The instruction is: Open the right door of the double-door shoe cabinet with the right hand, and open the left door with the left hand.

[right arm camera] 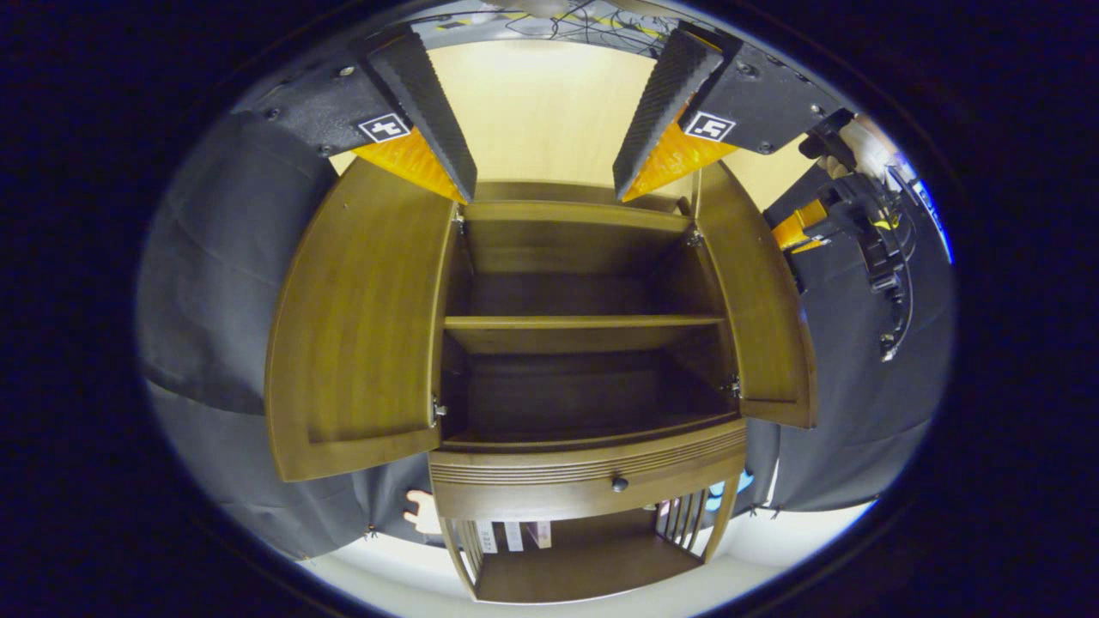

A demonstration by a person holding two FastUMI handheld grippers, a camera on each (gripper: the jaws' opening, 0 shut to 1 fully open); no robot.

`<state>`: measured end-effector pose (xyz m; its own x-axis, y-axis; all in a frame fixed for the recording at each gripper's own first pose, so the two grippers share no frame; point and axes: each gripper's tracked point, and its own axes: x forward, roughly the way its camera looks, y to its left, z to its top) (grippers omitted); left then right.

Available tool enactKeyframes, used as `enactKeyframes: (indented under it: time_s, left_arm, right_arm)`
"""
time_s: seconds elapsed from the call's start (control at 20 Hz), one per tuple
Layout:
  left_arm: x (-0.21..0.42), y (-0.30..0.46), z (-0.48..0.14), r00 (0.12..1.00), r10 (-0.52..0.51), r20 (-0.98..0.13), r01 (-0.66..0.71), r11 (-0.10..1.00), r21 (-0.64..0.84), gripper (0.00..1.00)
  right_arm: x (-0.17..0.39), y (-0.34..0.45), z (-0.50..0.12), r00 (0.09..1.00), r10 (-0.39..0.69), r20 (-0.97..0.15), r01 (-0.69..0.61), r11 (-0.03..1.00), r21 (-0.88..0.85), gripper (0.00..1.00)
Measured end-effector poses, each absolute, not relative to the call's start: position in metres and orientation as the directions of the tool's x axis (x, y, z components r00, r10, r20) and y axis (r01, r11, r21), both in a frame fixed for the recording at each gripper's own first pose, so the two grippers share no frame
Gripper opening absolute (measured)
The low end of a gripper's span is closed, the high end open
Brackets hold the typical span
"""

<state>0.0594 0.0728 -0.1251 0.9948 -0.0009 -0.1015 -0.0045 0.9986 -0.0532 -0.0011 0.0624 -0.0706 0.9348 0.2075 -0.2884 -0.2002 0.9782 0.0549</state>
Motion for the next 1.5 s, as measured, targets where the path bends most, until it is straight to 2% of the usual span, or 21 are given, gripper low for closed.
enactKeyframes:
  time_s: [0.1,0.15,0.35,1.05,1.35,1.5]
  left_arm:
    - [0.05,0.096,-0.127,0.992,0.063,-0.105,-0.068,0.997,-0.044,0.07]
    - [0.05,0.106,-0.128,0.991,0.078,-0.104,-0.083,0.996,-0.039,0.01]
    - [0.049,0.138,-0.132,0.99,0.089,-0.108,-0.095,0.994,-0.052,0.0]
    - [0.053,0.179,-0.134,0.992,-0.103,-0.066,0.101,0.994,-0.03,0.0]
    - [0.057,0.192,-0.136,0.962,-0.259,-0.084,0.254,0.965,-0.065,0.0]
    - [0.056,0.191,-0.131,0.946,-0.311,-0.096,0.31,0.951,-0.025,0.01]
  right_arm:
    - [-0.001,0.068,-0.072,0.932,0.219,-0.289,-0.211,0.976,0.062,1.0]
    - [-0.003,0.071,-0.073,0.93,0.224,-0.29,-0.214,0.975,0.066,1.0]
    - [-0.005,0.082,-0.077,0.925,0.247,-0.289,-0.233,0.969,0.081,1.0]
    - [-0.018,0.104,-0.069,0.911,0.304,-0.28,-0.292,0.953,0.087,1.0]
    - [-0.026,0.106,-0.062,0.909,0.311,-0.278,-0.305,0.95,0.067,1.0]
    - [-0.03,0.111,-0.055,0.908,0.32,-0.271,-0.318,0.947,0.052,1.0]
